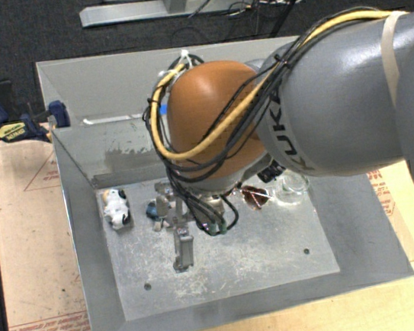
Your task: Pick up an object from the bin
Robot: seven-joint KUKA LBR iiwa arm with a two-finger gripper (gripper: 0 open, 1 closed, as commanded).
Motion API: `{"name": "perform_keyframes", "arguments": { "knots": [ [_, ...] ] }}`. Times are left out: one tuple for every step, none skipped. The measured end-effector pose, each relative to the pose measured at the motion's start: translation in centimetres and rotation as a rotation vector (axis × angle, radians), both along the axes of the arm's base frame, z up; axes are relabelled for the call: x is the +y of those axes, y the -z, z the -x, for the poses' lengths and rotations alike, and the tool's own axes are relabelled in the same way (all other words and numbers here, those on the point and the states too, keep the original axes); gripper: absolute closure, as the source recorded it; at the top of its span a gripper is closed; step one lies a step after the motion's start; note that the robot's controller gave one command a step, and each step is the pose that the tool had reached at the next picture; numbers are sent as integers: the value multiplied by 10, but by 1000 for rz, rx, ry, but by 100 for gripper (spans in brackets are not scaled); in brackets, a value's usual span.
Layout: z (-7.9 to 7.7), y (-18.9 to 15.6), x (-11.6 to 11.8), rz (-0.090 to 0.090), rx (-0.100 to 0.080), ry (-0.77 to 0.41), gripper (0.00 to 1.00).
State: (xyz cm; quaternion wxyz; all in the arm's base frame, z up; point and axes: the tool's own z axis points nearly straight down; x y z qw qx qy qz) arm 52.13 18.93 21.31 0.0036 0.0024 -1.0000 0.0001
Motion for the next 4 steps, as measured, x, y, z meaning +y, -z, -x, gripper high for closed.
{"name": "perform_keyframes", "arguments": {
  "knots": [
    [-2, -4, -1, -2, -7, 4, 0],
    [-62, 61, -86, 0, -7, -163, 100],
    [-62, 60, -84, -2, -8, -165, 0],
    [-62, 60, -84, -3, -8, -165, 0]
  ]
}}
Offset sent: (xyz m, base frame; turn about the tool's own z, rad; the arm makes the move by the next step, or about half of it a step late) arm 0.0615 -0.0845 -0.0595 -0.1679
